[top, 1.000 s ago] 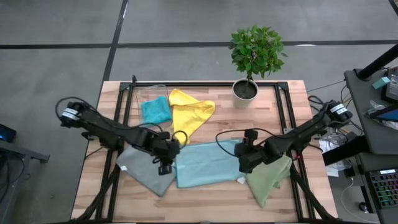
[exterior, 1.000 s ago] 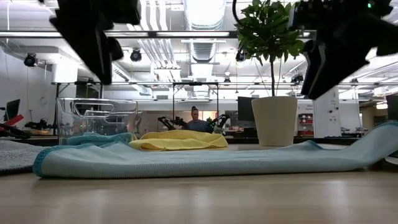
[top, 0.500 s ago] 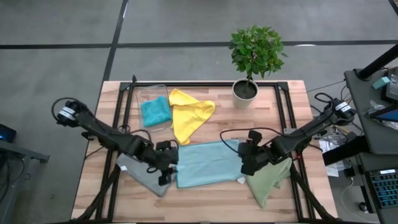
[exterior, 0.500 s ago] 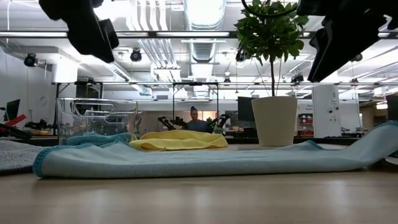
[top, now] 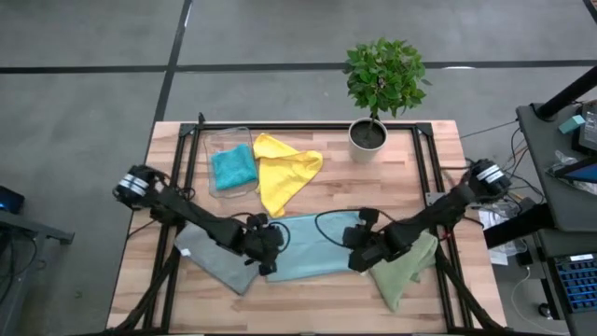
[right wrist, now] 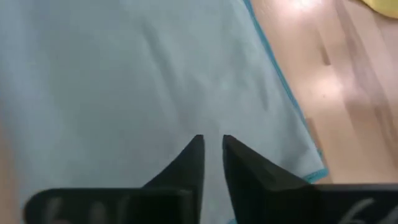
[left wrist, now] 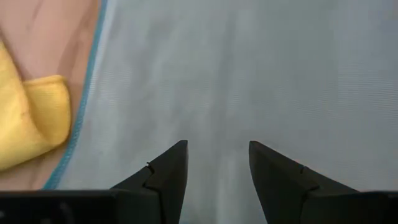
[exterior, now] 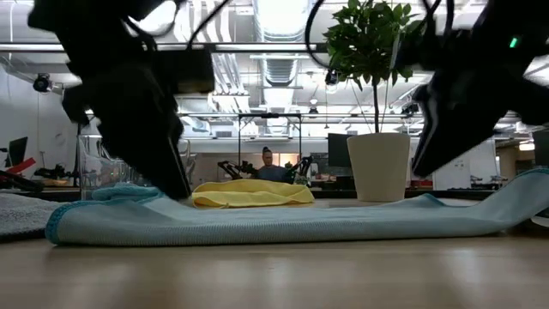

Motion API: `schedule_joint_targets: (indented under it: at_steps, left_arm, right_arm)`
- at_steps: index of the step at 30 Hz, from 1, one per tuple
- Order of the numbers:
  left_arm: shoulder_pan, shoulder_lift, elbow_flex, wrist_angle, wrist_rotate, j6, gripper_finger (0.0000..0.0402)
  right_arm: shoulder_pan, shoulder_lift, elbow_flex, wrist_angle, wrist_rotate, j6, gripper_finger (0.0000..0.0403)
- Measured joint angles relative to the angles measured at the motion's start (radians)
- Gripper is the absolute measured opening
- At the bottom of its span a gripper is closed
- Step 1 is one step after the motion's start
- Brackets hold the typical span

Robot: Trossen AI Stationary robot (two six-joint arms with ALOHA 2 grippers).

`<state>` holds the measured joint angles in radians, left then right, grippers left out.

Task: Fold microfiber towels
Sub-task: Fold the light blue microfiber towel

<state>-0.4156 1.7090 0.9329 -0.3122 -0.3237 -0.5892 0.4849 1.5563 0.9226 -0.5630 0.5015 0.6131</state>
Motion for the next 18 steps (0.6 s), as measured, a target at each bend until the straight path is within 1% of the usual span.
schedule_joint_targets:
  at_steps: [2,4,10,16,18]
  left_arm:
    - [0.009,0.034,0.002,0.0,0.001,-0.001,0.0155]
    - [0.013,0.058,0.005,0.003,0.001,-0.002,0.0155]
    - [0.027,0.071,0.006,-0.001,-0.002,0.0,0.0155]
    - [0.063,0.07,0.005,-0.069,-0.009,0.026,0.0155]
    - [0.081,0.07,0.005,-0.1,-0.009,0.029,0.0155]
  right_arm:
    - [-0.013,0.042,0.0,0.0,0.021,-0.015,0.0018]
    - [-0.027,0.079,0.0,0.0,0.023,-0.032,0.0011]
    - [-0.074,0.146,0.0,0.003,0.028,-0.057,0.0009]
    - [-0.138,0.153,0.001,0.004,0.029,-0.116,0.0009]
    - [-0.162,0.144,0.001,0.004,0.022,-0.162,0.0009]
